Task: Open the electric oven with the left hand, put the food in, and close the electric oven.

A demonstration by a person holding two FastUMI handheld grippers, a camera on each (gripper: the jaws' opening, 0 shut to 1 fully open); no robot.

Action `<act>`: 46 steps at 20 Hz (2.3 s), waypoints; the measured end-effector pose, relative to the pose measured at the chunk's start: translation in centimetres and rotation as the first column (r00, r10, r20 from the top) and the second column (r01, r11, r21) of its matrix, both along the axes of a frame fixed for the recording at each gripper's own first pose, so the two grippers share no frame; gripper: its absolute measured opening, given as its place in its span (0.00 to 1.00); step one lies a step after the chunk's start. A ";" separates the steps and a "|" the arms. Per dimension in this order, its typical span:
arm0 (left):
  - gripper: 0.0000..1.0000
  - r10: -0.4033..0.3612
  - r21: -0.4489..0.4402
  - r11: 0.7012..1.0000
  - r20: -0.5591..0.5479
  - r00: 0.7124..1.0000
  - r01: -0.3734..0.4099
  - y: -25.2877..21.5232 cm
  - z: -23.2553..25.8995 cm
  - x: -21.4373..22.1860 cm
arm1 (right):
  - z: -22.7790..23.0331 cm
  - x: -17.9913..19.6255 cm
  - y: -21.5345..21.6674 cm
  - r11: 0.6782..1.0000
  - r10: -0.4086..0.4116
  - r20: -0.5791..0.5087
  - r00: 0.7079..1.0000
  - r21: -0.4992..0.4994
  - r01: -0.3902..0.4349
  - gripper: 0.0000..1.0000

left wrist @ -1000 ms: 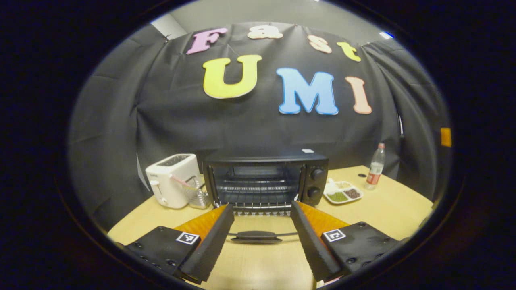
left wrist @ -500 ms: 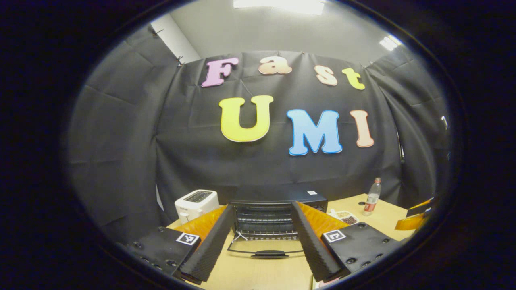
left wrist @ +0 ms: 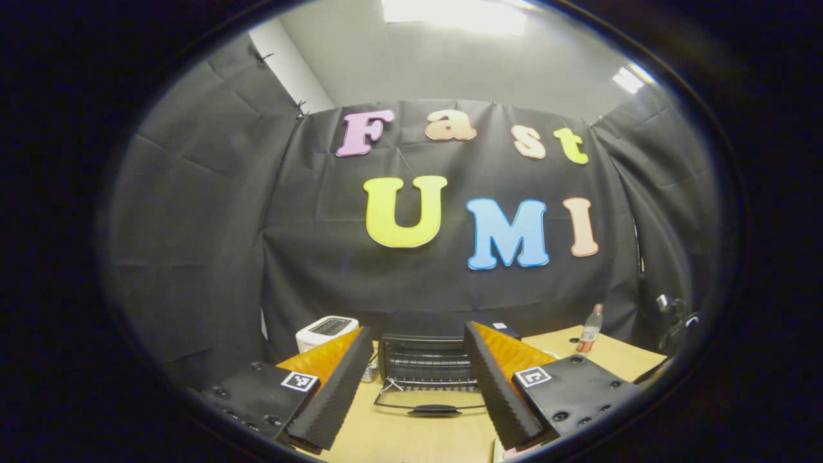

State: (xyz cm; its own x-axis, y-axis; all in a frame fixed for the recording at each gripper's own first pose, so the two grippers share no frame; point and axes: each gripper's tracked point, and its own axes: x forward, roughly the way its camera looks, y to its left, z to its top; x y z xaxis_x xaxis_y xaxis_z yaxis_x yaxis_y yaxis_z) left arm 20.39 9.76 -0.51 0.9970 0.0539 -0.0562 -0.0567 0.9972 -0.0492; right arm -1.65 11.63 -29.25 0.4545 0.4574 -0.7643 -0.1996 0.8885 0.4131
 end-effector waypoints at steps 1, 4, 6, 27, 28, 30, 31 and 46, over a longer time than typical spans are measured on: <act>1.00 0.003 -0.003 1.000 0.008 1.000 -0.003 0.1 0.4 0.0 | -0.7 -0.2 0.1 1.000 -0.005 -0.040 0.999 0.011 0.005 0.99; 1.00 0.011 0.005 1.000 0.010 1.000 -0.011 0.5 0.5 -0.7 | -2.7 -1.3 0.6 0.999 -0.001 -0.193 0.981 0.048 0.010 0.99; 1.00 0.016 0.009 1.000 0.002 1.000 -0.016 0.8 0.1 -0.9 | -3.5 -1.7 0.8 0.996 0.005 -0.269 0.963 0.085 0.018 0.99; 1.00 0.078 0.006 0.997 -0.023 0.997 -0.078 2.8 -0.6 -0.9 | -8.2 -3.1 -1.3 0.999 0.013 -0.534 0.845 0.044 0.012 0.02; 1.00 0.074 0.004 0.997 -0.026 0.997 -0.074 2.6 -0.7 -1.0 | -8.4 -3.1 -1.0 0.999 0.016 -0.530 0.848 0.046 0.010 0.01; 0.95 0.077 0.008 0.997 -0.027 0.997 -0.076 2.8 -0.5 -1.0 | -8.5 -3.1 -0.8 0.998 0.011 -0.530 0.848 0.054 0.021 0.01; 0.95 0.077 0.008 0.997 -0.027 0.997 -0.077 2.7 -0.6 -1.0 | -8.3 -3.1 -0.6 0.997 0.007 -0.536 0.844 0.070 0.036 0.00; 1.00 0.079 -0.006 0.997 -0.024 0.997 -0.079 4.3 -1.0 1.1 | -2.0 3.5 5.3 0.897 -0.217 -0.525 0.823 0.226 0.380 0.00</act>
State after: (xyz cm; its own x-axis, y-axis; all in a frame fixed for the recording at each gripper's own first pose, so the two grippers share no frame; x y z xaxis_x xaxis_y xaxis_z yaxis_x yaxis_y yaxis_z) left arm 21.50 14.10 -1.51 0.9880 0.1316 -0.0805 -0.1362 0.9892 -0.0538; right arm 1.83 16.88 -31.20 0.2255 0.6062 -0.7627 0.3476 0.6812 0.6443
